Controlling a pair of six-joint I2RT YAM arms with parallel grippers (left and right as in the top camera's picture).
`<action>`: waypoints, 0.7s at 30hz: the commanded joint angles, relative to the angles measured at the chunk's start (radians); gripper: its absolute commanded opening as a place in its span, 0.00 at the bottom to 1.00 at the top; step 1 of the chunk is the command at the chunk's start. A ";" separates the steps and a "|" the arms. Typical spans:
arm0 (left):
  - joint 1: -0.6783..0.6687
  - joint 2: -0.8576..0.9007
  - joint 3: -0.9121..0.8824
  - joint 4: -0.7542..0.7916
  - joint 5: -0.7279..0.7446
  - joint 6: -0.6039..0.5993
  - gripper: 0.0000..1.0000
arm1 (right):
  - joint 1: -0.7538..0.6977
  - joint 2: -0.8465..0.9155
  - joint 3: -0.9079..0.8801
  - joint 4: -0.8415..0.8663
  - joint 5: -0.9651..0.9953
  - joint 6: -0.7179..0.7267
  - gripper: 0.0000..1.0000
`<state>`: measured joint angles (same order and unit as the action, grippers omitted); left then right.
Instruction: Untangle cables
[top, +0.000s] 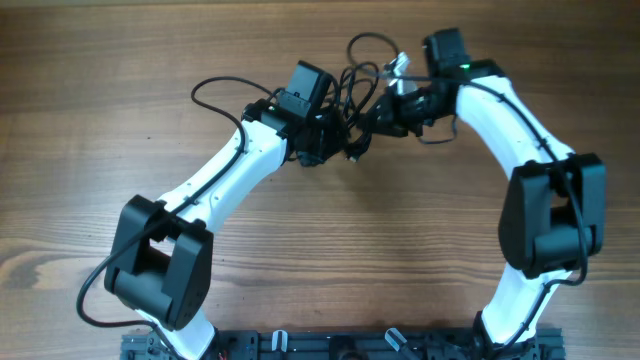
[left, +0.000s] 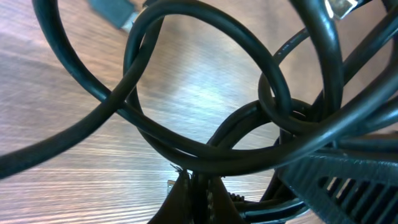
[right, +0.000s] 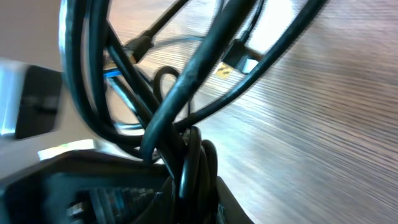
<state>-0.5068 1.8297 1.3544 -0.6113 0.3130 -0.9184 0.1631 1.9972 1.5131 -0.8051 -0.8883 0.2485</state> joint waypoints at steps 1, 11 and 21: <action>-0.003 0.005 -0.045 -0.074 -0.045 0.047 0.04 | -0.152 -0.041 0.039 0.076 -0.304 -0.009 0.04; -0.003 0.005 -0.045 -0.083 0.079 0.218 0.04 | -0.184 -0.041 0.039 0.111 -0.384 -0.006 0.04; 0.002 0.005 -0.045 -0.014 0.220 0.391 0.04 | -0.184 -0.041 0.039 0.133 -0.486 -0.004 0.09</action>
<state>-0.4904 1.8038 1.3651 -0.5289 0.4923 -0.6186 0.0357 1.9972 1.5047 -0.7380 -1.2304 0.2489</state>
